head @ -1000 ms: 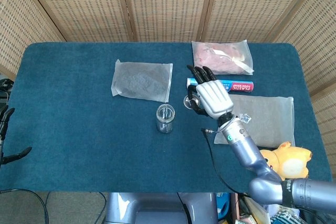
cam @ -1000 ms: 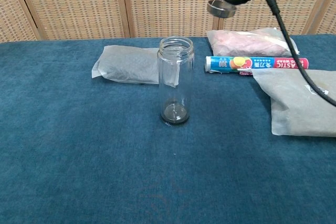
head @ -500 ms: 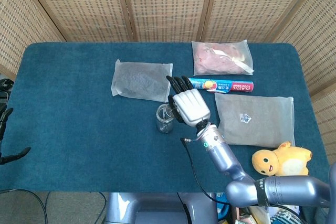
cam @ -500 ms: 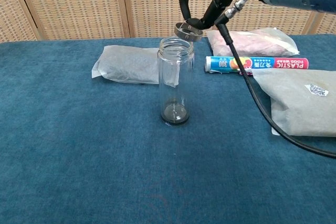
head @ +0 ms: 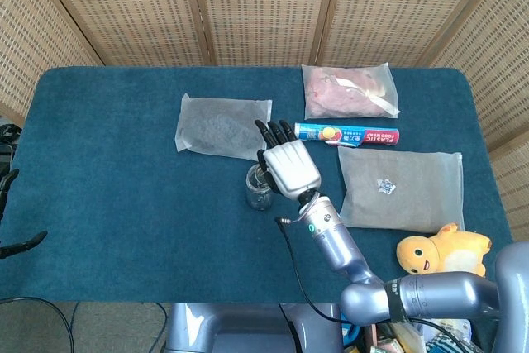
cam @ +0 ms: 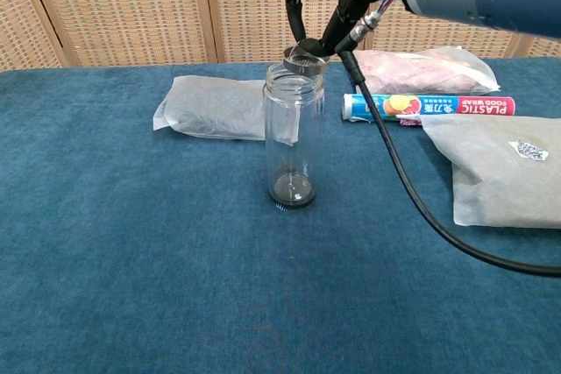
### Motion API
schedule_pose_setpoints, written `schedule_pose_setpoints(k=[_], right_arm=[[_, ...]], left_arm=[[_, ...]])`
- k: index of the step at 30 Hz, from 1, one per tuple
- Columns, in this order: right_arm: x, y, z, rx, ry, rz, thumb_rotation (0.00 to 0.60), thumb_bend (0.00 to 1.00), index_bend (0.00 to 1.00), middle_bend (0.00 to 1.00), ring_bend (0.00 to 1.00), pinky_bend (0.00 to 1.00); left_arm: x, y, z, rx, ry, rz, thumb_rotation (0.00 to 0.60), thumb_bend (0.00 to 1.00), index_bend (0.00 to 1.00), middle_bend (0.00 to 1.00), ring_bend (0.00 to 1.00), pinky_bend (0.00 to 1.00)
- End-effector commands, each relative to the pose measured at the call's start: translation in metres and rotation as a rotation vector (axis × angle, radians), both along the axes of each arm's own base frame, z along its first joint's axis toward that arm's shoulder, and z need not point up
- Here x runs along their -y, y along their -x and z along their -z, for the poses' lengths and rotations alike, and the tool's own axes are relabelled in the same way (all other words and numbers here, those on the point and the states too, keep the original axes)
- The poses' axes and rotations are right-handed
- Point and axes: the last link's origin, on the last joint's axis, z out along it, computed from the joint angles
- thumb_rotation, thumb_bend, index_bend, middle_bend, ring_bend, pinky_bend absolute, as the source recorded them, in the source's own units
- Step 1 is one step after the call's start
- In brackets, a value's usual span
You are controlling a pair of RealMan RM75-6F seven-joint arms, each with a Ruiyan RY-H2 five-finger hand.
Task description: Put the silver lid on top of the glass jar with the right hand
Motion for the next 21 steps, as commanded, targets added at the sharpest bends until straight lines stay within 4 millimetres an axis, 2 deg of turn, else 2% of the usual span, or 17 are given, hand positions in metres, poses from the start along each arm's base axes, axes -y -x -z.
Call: schedule_pose_setpoints(k=[1,21], right_arm=[[-0.001,-0.002,0.003,-0.006,-0.004,-0.005,0.600,0.67,0.63,0.01,0.00,0.00],[-0.001,-0.006,0.013,-0.027,0.002,-0.005,0.600,0.67,0.63,0.01,0.00,0.00]], left_arm=[[0.000,0.000,0.000,0.001,0.000,0.000,0.600,0.00,0.00,0.00,0.00,0.00],[-0.002,0.002,-0.001,0.010,0.005,-0.005,0.600,0.00,0.00,0.00,0.00,0.00]])
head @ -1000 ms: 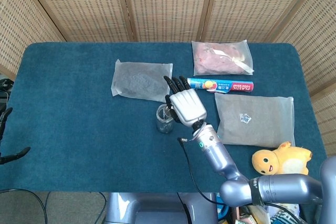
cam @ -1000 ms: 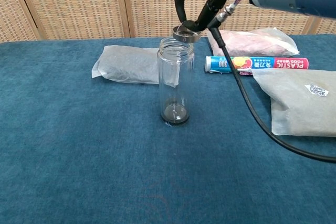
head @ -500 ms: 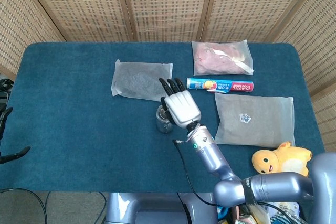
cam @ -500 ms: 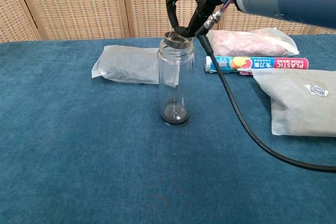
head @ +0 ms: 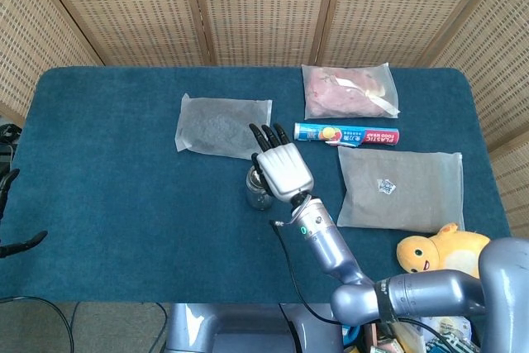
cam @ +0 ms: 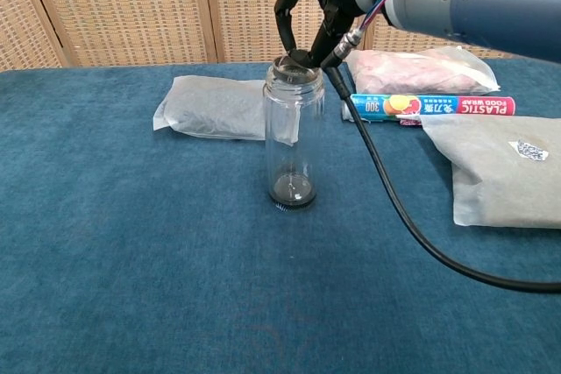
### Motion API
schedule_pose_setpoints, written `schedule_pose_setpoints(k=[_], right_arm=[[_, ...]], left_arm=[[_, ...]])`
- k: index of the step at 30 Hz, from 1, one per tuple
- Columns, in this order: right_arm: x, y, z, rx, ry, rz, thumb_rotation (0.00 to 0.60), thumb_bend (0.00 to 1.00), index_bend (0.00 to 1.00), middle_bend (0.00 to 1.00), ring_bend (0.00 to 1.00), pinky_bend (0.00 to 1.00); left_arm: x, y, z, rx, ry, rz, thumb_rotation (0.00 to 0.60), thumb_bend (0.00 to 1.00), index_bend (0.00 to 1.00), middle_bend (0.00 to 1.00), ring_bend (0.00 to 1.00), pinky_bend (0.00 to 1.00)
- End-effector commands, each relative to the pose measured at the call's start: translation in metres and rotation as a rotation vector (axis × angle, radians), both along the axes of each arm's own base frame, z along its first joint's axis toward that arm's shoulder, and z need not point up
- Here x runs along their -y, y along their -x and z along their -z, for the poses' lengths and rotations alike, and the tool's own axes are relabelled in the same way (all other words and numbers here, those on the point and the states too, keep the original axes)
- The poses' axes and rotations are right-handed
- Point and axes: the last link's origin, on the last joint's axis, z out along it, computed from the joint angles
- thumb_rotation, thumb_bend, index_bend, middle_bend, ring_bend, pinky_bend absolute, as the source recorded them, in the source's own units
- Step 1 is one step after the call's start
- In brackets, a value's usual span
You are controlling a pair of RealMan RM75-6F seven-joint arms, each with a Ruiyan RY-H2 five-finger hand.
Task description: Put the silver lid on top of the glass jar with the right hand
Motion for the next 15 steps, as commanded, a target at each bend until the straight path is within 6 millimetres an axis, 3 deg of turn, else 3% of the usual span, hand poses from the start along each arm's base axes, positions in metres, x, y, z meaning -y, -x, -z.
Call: schedule_pose_setpoints(k=[1,12,13,15], right_arm=[[0.0002,-0.0004,0.0002,-0.001,0.002,0.001,0.600,0.67,0.63,0.01,0.00,0.00],[0.0010,0.0013,0.0019,-0.012,0.002,0.003,0.600,0.67,0.62,0.00,0.00,0.00],[0.0009,0.0014,0.0022,-0.013,0.001,0.002,0.600,0.65,0.57,0.00,0.00,0.00],[0.0005,0.0015,0.0025,-0.013,-0.002,0.001,0.600,0.51,0.40,0.00,0.00,0.00]], left_arm=[[-0.0001,0.0001,0.0000,0.000,0.001,0.000,0.600,0.00,0.00,0.00,0.00,0.00],[-0.0003,0.0005,-0.0001,-0.001,0.000,0.000,0.600,0.00,0.00,0.00,0.00,0.00],[-0.0002,0.0005,-0.0001,0.000,0.001,0.000,0.600,0.00,0.00,0.00,0.00,0.00],[-0.0001,0.0005,-0.0001,0.000,0.000,0.000,0.600,0.00,0.00,0.00,0.00,0.00]])
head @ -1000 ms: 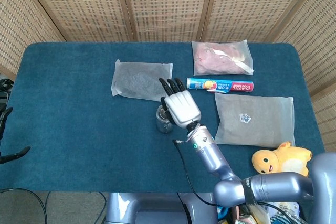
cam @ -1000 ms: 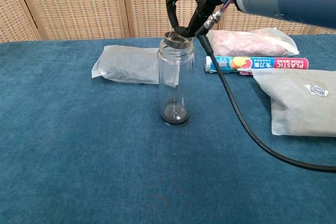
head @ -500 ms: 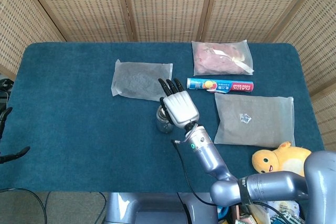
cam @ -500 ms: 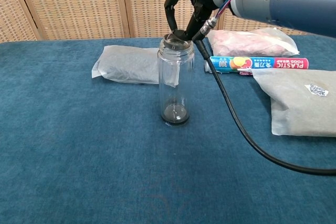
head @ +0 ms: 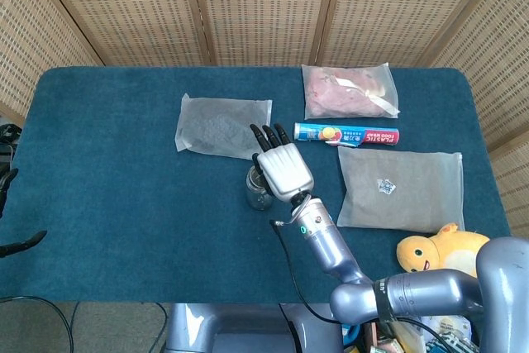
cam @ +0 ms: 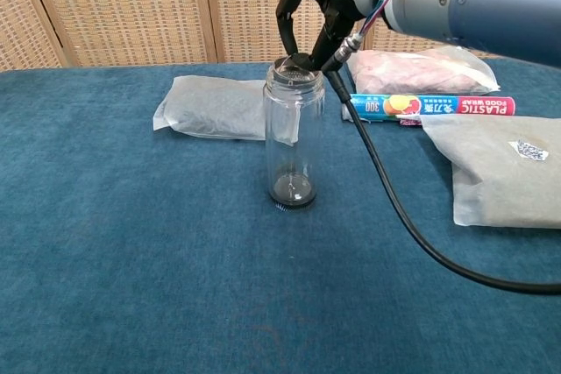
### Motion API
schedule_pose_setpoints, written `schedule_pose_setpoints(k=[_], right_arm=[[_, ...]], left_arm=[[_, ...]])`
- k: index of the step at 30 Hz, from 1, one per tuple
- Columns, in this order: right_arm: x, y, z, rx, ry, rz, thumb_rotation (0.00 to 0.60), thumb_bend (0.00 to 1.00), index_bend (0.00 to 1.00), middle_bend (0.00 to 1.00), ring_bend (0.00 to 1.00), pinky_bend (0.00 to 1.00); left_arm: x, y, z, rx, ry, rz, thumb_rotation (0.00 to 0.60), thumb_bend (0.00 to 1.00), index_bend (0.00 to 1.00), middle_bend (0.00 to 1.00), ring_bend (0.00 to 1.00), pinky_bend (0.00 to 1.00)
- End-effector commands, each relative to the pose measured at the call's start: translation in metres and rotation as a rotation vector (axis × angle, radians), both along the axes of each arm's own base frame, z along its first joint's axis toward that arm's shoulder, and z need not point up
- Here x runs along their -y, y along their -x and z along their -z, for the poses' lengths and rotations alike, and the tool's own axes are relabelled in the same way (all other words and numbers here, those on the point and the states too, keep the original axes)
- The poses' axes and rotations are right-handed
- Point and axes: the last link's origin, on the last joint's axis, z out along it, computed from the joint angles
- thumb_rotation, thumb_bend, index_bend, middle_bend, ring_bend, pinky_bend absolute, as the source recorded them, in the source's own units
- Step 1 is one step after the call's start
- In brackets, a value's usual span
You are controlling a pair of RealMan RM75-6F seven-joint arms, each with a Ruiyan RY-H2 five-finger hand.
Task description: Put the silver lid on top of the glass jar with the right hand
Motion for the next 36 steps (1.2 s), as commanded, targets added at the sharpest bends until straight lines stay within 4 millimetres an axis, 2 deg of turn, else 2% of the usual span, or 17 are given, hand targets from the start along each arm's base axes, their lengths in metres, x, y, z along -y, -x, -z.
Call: schedule_pose_setpoints(k=[1,2,5,16,21,24,27,31,34,36], right_arm=[[-0.001,0.000,0.000,0.002,-0.007,-0.004,0.600,0.40,0.28,0.00,0.00,0.00],[-0.001,-0.001,0.000,0.005,-0.008,-0.007,0.600,0.33,0.19,0.00,0.00,0.00],[-0.002,-0.001,-0.002,0.002,-0.005,-0.019,0.600,0.31,0.10,0.00,0.00,0.00],[-0.004,-0.008,-0.014,0.025,0.010,-0.029,0.600,0.31,0.09,0.00,0.00,0.00],[-0.006,-0.011,-0.034,0.080,0.031,-0.032,0.600,0.30,0.09,0.00,0.00,0.00],[-0.008,-0.007,-0.052,0.112,0.055,-0.037,0.600,0.25,0.09,0.00,0.00,0.00],[-0.013,0.010,-0.075,0.131,0.089,-0.034,0.600,0.14,0.09,0.00,0.00,0.00],[-0.025,0.054,-0.102,0.164,0.134,0.000,0.600,0.02,0.09,0.00,0.00,0.00],[-0.034,0.097,-0.115,0.164,0.176,0.005,0.600,0.00,0.09,0.00,0.00,0.00],[-0.039,0.116,-0.119,0.165,0.193,0.026,0.600,0.00,0.08,0.00,0.00,0.00]], left_arm=[[0.000,0.000,0.000,0.000,-0.001,0.000,0.600,0.00,0.00,0.00,0.00,0.00],[0.000,0.000,0.000,0.000,-0.001,0.000,0.600,0.00,0.00,0.00,0.00,0.00],[0.000,0.000,0.000,0.001,0.000,-0.001,0.600,0.00,0.00,0.00,0.00,0.00],[0.000,0.000,0.000,0.001,0.000,0.001,0.600,0.00,0.00,0.00,0.00,0.00],[-0.001,0.001,0.000,0.000,0.003,-0.002,0.600,0.00,0.00,0.00,0.00,0.00],[-0.001,0.001,0.000,-0.001,0.005,-0.003,0.600,0.00,0.00,0.00,0.00,0.00],[-0.001,0.001,0.001,-0.002,0.008,-0.001,0.600,0.00,0.00,0.00,0.00,0.00],[0.000,0.000,0.002,-0.003,0.009,0.002,0.600,0.00,0.00,0.00,0.00,0.00],[0.000,-0.001,0.003,-0.011,0.011,0.005,0.600,0.00,0.00,0.00,0.00,0.00],[0.000,-0.002,0.004,-0.014,0.011,0.006,0.600,0.00,0.00,0.00,0.00,0.00]])
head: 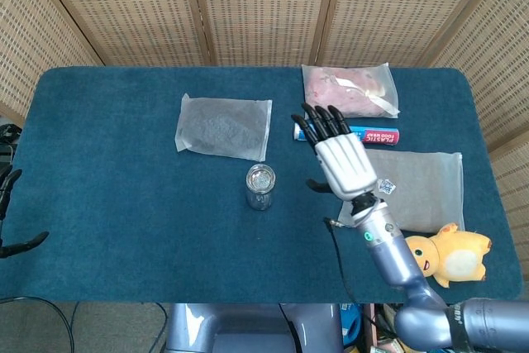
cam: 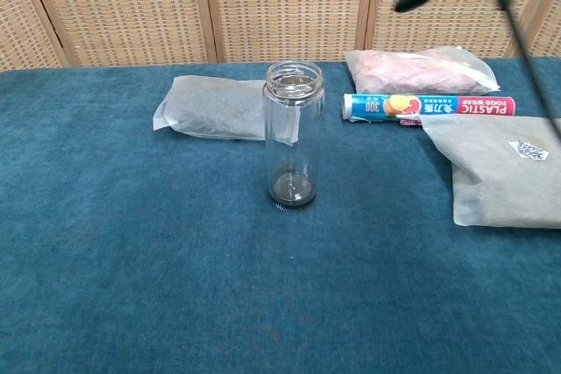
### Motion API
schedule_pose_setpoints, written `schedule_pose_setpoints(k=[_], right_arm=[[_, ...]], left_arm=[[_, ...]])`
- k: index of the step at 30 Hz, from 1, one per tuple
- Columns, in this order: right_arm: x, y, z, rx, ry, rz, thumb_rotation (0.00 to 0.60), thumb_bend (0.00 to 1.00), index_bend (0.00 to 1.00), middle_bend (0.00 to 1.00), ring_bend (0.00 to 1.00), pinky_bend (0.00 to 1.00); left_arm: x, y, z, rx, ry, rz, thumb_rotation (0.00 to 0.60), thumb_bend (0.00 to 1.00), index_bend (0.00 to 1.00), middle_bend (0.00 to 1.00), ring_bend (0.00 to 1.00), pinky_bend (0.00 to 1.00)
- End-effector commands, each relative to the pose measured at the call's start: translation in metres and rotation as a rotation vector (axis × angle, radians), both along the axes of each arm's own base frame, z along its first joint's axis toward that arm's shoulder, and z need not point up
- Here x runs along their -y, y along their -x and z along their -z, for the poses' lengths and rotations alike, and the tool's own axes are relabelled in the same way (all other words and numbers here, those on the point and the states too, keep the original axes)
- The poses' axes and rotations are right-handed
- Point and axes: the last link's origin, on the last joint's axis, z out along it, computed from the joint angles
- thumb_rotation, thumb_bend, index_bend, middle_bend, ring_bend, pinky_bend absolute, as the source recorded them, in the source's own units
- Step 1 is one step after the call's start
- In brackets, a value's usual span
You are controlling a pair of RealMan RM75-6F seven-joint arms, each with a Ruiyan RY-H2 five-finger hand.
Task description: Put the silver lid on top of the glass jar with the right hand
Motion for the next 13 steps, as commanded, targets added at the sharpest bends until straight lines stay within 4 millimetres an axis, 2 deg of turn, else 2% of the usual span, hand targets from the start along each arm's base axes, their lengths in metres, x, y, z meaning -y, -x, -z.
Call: schedule_pose_setpoints(k=[1,3,4,6,8,10,12,13], right_arm=[[-0.020,0.071,-0.023,0.003,0.054,0.066,0.600,0.00,0.08,0.00,0.00,0.00],[-0.026,0.093,-0.026,-0.009,0.073,0.092,0.600,0.00,0.06,0.00,0.00,0.00],[-0.034,0.115,-0.030,-0.030,0.092,0.111,0.600,0.00,0.05,0.00,0.00,0.00],[-0.041,0.133,-0.032,-0.038,0.104,0.118,0.600,0.00,0.02,0.00,0.00,0.00],[-0.059,0.169,-0.034,-0.024,0.122,0.139,0.600,0.00,0.00,0.00,0.00,0.00],[-0.067,0.186,-0.034,-0.013,0.127,0.156,0.600,0.00,0.00,0.00,0.00,0.00],[-0.082,0.214,-0.033,-0.018,0.127,0.202,0.600,0.00,0.00,0.00,0.00,0.00],[-0.085,0.220,-0.033,-0.018,0.131,0.207,0.600,0.00,0.00,0.00,0.00,0.00]], left_arm=[[0.000,-0.001,0.001,-0.004,0.001,0.003,0.600,0.00,0.00,0.00,0.00,0.00],[0.001,-0.002,0.002,-0.008,0.002,0.005,0.600,0.00,0.00,0.00,0.00,0.00],[0.001,-0.002,0.003,-0.014,0.002,0.007,0.600,0.00,0.00,0.00,0.00,0.00],[0.001,-0.003,0.004,-0.020,0.002,0.008,0.600,0.00,0.00,0.00,0.00,0.00],[0.002,-0.003,0.006,-0.032,-0.001,0.010,0.600,0.00,0.00,0.00,0.00,0.00],[0.002,-0.003,0.006,-0.037,-0.003,0.009,0.600,0.00,0.00,0.00,0.00,0.00],[0.003,-0.003,0.007,-0.042,-0.007,0.008,0.600,0.00,0.00,0.00,0.00,0.00],[0.004,-0.003,0.008,-0.043,-0.008,0.007,0.600,0.00,0.00,0.00,0.00,0.00]])
